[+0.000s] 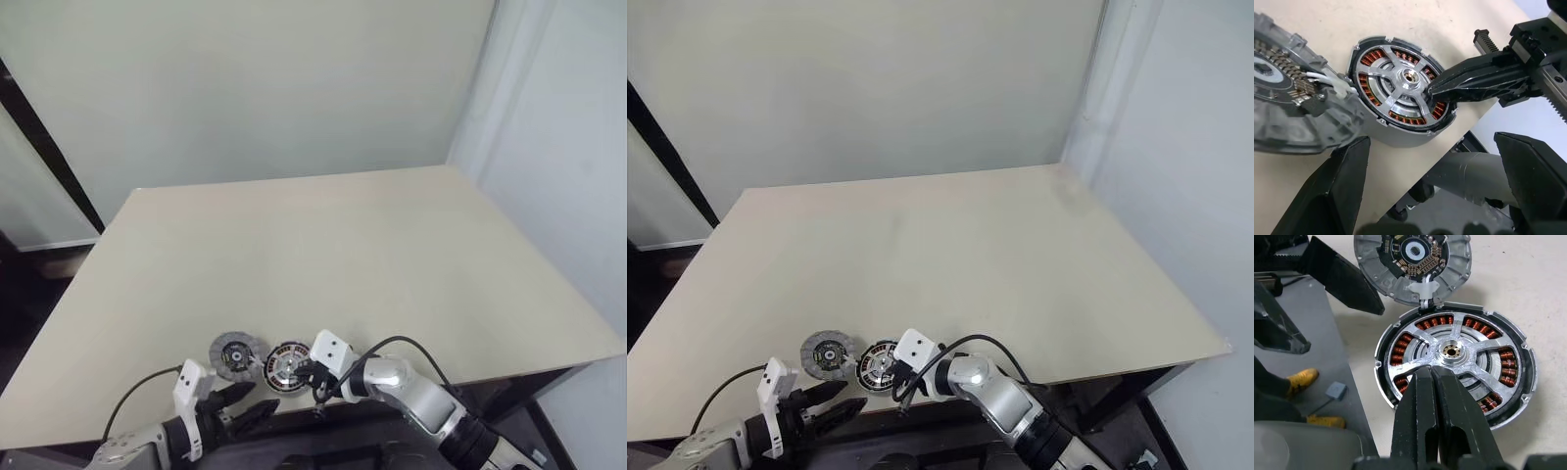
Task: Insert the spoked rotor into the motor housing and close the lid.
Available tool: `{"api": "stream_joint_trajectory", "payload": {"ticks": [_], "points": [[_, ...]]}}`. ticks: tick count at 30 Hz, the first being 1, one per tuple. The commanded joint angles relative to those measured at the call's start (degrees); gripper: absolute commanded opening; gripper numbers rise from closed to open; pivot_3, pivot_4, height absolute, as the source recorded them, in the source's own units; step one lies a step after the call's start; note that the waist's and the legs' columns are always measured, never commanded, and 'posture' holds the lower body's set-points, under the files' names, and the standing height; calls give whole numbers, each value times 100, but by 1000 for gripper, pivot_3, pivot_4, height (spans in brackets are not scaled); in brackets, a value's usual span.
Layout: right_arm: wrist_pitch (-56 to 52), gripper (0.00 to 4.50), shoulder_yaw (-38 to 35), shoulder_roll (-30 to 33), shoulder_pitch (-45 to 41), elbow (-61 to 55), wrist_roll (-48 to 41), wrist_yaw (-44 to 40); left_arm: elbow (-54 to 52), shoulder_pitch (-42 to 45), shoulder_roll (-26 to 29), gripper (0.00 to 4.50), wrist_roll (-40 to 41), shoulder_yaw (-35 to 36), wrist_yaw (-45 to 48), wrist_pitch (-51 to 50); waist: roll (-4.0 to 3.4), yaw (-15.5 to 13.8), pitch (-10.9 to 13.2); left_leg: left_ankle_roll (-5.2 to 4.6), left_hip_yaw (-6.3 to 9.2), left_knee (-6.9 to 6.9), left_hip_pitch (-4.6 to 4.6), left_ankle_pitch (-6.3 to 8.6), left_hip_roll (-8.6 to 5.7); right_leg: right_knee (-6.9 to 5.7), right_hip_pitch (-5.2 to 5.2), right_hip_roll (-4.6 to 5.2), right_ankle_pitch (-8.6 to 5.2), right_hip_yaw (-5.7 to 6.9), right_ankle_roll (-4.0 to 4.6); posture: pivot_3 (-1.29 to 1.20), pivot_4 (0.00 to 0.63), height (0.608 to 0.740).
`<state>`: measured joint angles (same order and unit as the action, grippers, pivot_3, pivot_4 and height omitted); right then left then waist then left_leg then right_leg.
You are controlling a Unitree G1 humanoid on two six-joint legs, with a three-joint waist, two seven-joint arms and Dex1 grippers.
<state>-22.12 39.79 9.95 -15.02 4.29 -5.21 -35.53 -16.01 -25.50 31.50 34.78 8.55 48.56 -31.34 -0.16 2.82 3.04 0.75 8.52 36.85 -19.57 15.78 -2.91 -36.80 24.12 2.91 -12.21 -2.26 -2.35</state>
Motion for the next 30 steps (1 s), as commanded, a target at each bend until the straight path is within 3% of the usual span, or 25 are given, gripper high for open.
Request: {"api": "stream_joint_trajectory", "payload": {"ticks": [1,5,13,18,24,30], "points": [[13,48,-280,14,-17,-371,-37,-132,-180,-29,-14,4345,102,164,-3,74,0,-1,0,0,1,0,0,0,-1,0,0,0,0,0,0,0,0,740],[-133,48,-503,98,-58,-773,-156,-306,-152,-43,-42,4345,90,159,-9,92,0,-1,0,0,-1,2,0,0,-1,0,-1,0,0,-1,0,0,0,740],[-575,2690,-461,727,-664,-1500,200,-807,-134,-26,28,4345,8,102,48,111,1,-1,0,0,-3,7,0,0,0,-1,-3,0,0,0,0,0,0,740],[-591,4432,286,1478,-1480,-1773,834,-1768,-132,-44,264,4345,-138,-18,169,104,1,0,0,-1,-1,9,0,0,-1,-1,-4,0,0,4,0,0,0,740],[-498,4432,982,1675,-2113,-1834,1364,-2575,-137,11,408,4345,-253,-124,237,120,2,0,0,-2,0,5,0,1,0,-2,-1,0,1,6,-2,0,0,740],[-189,4432,1413,1353,-2271,-1308,1954,-2604,-180,49,383,4345,-329,-189,220,158,2,-2,-1,0,2,6,0,1,-1,-2,-1,2,8,5,-12,0,0,740]]}}
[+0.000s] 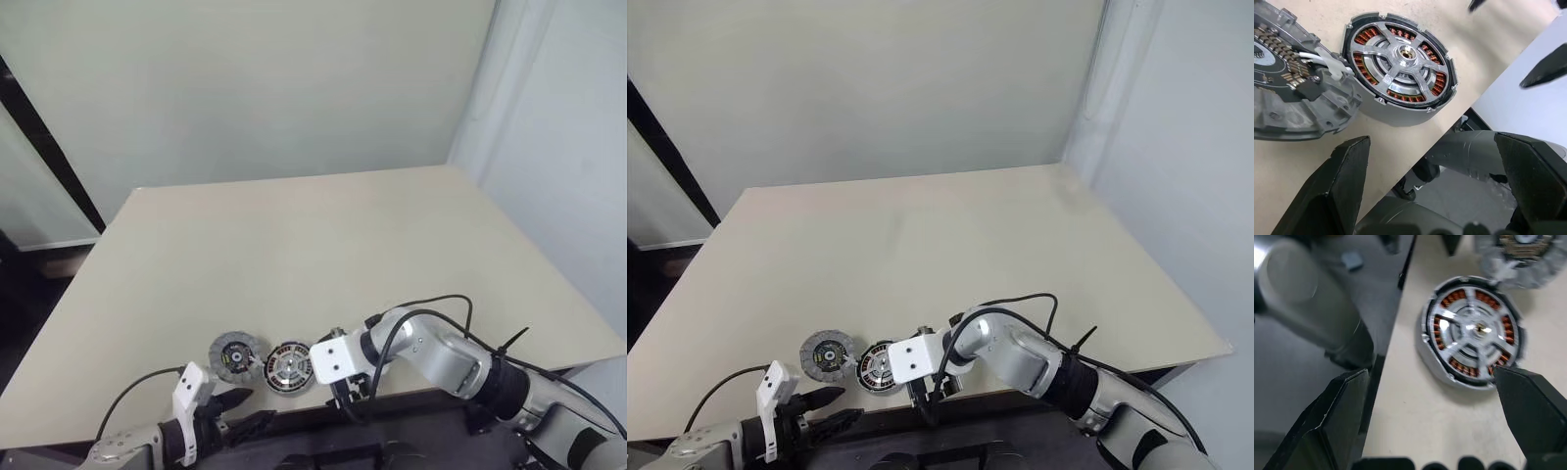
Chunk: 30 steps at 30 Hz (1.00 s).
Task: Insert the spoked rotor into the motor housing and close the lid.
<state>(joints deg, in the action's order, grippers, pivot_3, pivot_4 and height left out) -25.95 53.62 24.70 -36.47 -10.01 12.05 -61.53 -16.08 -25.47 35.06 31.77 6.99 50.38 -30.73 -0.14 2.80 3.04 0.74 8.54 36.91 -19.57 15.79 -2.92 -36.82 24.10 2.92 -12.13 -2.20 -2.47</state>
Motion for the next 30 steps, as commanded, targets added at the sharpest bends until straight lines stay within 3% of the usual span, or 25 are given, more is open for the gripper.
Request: {"api": "stream_joint_trajectory", "payload": {"ticks": [1,8,12,19,22,24,27,30], "points": [[263,4432,58,-179,-127,235,315,37,-181,43,23,4345,-40,-42,36,106,0,0,0,0,0,1,0,0,0,0,0,0,0,0,0,0,0,740],[539,4432,16,-466,8,771,598,233,-191,-35,32,4345,-70,-92,82,198,1,1,-1,0,0,3,1,0,-1,-1,1,0,6,-1,9,0,0,740],[671,4476,-16,-552,88,936,703,312,-182,-29,25,3454,-94,-93,55,231,1,0,-1,0,1,2,1,0,-1,-5,3,0,12,1,18,0,0,740],[852,4476,-51,-746,186,1174,831,484,-178,40,18,3454,-82,-103,36,206,1,0,-1,0,-1,3,5,-1,0,-7,0,-2,13,1,18,0,0,740],[906,3858,-69,-828,222,1291,904,556,-179,58,4,3410,-71,-103,21,199,1,1,-1,0,-1,3,5,-1,-1,-7,0,-2,13,0,18,0,0,740],[923,3177,-86,-877,248,1377,956,605,-166,65,10,3410,-23,-106,71,177,1,1,-1,0,0,3,5,-1,-1,-8,0,-2,14,0,19,0,0,740],[916,2159,-112,-910,278,1448,1012,637,-162,64,-15,2848,44,-66,61,137,2,1,-2,0,-1,3,7,-1,-1,-8,-2,-2,16,0,22,0,0,740],[882,1034,-168,-948,323,1466,1040,660,-185,47,21,1788,53,-71,82,97,3,2,-4,0,-1,3,11,-1,0,-9,-4,-3,16,1,22,0,0,740]]}}
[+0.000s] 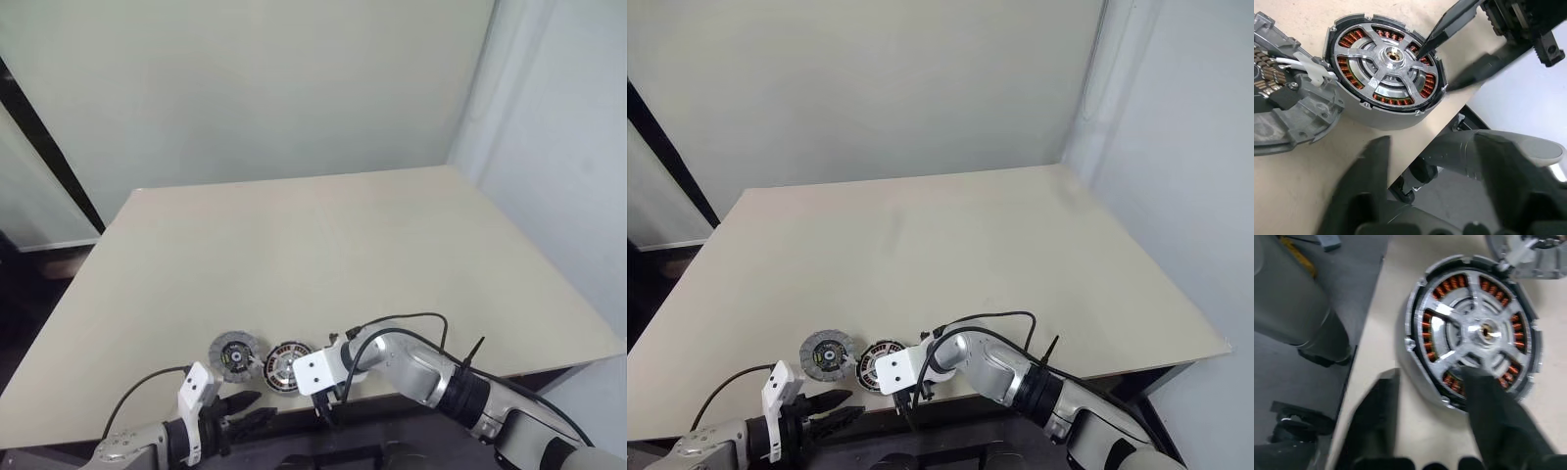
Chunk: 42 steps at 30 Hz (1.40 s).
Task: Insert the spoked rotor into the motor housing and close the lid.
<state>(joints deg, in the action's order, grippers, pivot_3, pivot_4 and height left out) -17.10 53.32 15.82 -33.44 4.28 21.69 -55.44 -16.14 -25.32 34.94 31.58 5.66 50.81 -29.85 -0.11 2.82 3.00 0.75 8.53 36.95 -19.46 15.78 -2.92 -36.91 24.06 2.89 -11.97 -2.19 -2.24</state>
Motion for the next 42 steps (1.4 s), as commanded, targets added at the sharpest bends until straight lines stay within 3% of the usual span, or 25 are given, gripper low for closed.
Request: {"api": "stream_joint_trajectory", "payload": {"ticks": [1,3,5,9,25,34,39,42], "points": [[-26,659,-165,-81,39,37,77,58,-184,28,28,1411,65,66,26,12,2,3,-2,0,0,0,3,0,2,-1,-2,-2,0,1,1,0,0,740],[-81,138,-216,-127,71,28,74,62,-186,29,18,712,52,66,9,12,2,1,-3,0,-4,0,15,0,11,-5,-11,-6,0,2,1,0,0,740],[-166,0,-271,-180,105,2,54,53,-183,37,10,26,43,60,-1,12,0,-2,-2,2,-5,0,25,-1,17,-7,-16,-8,-6,6,12,0,0,740],[-587,0,-431,-322,222,-168,-86,-5,-175,49,-4,26,34,46,-13,17,-11,0,11,8,-4,0,76,3,18,-1,-66,-5,-10,8,16,0,0,740],[-2792,0,-966,-1276,532,-464,-448,605,74,224,-291,26,102,324,-197,220,-10,1,12,36,-10,-5,79,21,54,0,-57,-12,-10,41,16,0,0,740],[-3154,0,-1221,-1637,591,-266,-793,1179,387,-14,-383,26,106,693,-223,329,-8,0,13,60,-9,-4,79,35,53,3,-54,-9,-10,48,16,0,0,740],[-2976,0,-1055,-1510,532,-334,-869,1249,325,-83,-395,26,150,734,-245,303,-6,0,15,67,-4,-4,77,39,52,9,-52,-7,-10,50,16,0,0,740],[-2965,989,-975,-1410,476,-484,-914,1160,284,-102,-393,0,151,730,-241,274,-5,3,16,68,-10,-3,77,40,53,11,-53,-5,-11,50,16,0,0,740]]}}
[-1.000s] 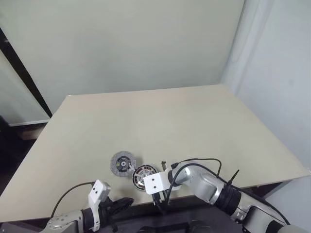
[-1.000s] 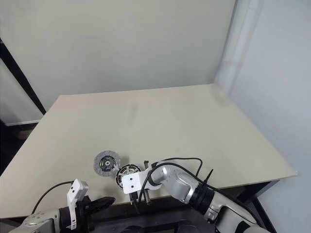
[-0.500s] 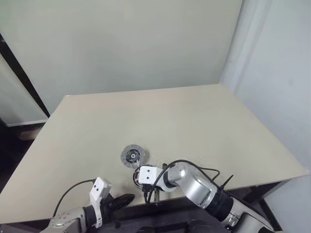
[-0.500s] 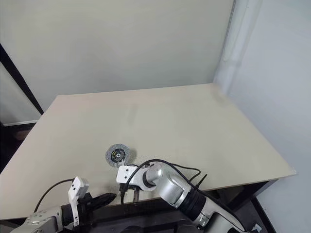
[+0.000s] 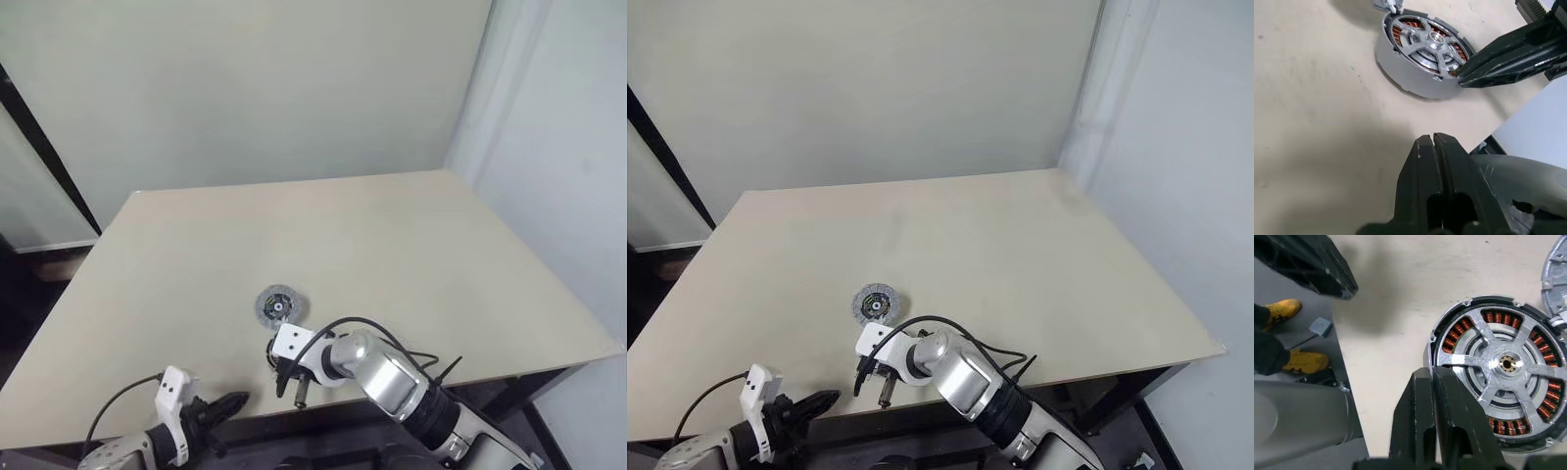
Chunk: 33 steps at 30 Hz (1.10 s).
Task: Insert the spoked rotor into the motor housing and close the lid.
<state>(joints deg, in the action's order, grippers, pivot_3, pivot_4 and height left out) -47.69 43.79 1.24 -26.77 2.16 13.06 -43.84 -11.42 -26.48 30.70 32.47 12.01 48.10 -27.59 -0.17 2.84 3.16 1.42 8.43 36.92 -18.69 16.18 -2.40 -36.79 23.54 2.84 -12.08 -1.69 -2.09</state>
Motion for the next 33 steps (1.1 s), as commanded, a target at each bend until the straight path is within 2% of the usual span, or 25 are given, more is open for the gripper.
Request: {"api": "stream_joint_trajectory", "payload": {"ticks": [1,6,10,13,19,33], "points": [[94,1339,-16,62,-202,-309,-63,-4,-184,8,38,0,57,93,39,49,1,1,0,1,-1,0,0,0,0,1,0,0,0,0,0,0,0,740],[-81,3155,78,256,-412,-676,-195,-325,-168,4,82,0,21,56,92,55,1,1,0,-1,3,-4,-1,2,5,0,3,-2,0,8,0,0,0,740],[380,4463,508,834,-897,-872,4,-757,-194,47,119,0,-5,8,118,23,1,-1,0,-6,7,-6,-1,6,7,3,6,0,0,21,0,0,0,740],[962,4463,848,1379,-1339,-882,150,-1267,-185,98,141,0,-18,-18,137,19,0,0,4,-7,6,-8,-1,8,6,8,5,4,0,27,0,0,0,740],[1788,4463,1132,1773,-1765,-555,357,-1781,-204,135,158,0,-45,-74,163,6,2,2,4,-5,5,-15,-1,10,19,7,5,4,0,45,0,0,0,740],[2231,4463,1244,1292,-1616,240,729,-1776,-325,59,189,0,-52,-156,149,-40,2,-3,5,0,9,-23,1,14,28,6,7,4,0,63,0,0,0,740]]}}
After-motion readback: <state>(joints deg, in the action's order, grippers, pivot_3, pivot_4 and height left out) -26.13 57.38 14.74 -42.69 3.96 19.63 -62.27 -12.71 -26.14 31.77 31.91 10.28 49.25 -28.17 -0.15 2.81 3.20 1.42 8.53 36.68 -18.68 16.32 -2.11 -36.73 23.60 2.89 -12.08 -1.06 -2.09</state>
